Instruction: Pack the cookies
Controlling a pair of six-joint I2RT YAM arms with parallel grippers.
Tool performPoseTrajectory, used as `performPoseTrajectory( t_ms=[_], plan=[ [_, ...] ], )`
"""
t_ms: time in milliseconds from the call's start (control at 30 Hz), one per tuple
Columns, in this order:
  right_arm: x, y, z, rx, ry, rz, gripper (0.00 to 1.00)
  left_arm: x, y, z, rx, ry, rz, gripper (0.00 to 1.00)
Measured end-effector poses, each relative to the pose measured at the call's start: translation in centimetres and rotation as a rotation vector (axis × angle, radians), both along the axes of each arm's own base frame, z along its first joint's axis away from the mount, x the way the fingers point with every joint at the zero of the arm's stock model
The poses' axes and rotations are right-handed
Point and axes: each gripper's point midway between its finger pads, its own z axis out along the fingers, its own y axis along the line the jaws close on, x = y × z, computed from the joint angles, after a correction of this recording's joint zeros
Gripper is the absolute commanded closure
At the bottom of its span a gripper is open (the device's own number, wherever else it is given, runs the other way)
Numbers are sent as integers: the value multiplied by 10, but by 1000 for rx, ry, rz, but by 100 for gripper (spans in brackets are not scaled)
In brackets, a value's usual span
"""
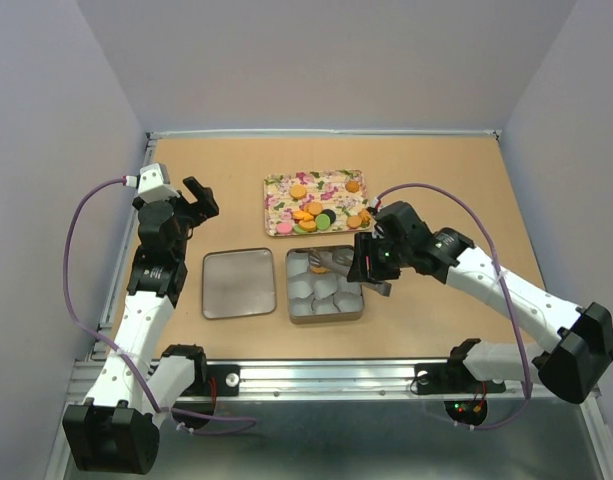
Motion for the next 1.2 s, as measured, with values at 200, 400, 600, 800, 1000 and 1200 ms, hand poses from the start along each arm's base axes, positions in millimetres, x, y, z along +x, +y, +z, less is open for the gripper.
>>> performPoseTrajectory(
  t_ms=[200, 400, 600, 800, 1000, 1200],
  plan=[
    [0, 1, -2, -11, -2, -5, 43, 0, 0, 0, 0, 0, 0, 3],
    [6, 5, 23, 17, -31, -17, 43, 0, 0, 0, 0, 0, 0, 3],
    [29, 23, 101, 140, -188, -24, 43, 0, 0, 0, 0, 0, 0, 3],
    [56, 33, 89, 63, -205, -31, 43, 0, 0, 0, 0, 0, 0, 3],
    [92, 41, 40, -118, -169, -41, 43, 0, -1, 0, -1, 0, -6, 3],
    [141, 61, 42, -161, -233, -43, 43, 0, -3, 0, -2, 1, -14, 3]
  ],
)
